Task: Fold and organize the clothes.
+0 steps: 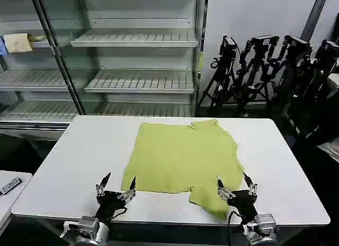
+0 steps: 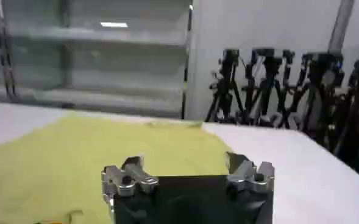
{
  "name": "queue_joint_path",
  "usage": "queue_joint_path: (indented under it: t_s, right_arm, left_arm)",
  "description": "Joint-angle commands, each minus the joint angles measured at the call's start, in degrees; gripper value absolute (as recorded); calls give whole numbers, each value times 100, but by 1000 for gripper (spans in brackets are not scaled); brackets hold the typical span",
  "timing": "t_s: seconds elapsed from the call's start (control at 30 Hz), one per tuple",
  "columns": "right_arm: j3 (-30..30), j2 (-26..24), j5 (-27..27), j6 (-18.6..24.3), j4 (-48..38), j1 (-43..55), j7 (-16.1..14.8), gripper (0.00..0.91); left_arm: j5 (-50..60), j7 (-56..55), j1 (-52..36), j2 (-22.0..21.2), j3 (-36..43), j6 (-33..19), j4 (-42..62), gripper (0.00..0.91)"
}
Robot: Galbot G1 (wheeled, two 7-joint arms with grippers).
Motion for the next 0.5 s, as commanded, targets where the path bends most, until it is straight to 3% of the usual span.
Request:
queue_joint_path:
  t_s: [0.03,0.5]
  right_arm:
    - [-112,-48,55,-352,-14,-290,295,907]
    - [-407,59,-184,-233,-89,-648,210,907]
  left_arm:
    - [-568,-216,-599,456,135,1145,380,907]
    - [-516,-307,-995,491,423,1146,946,907]
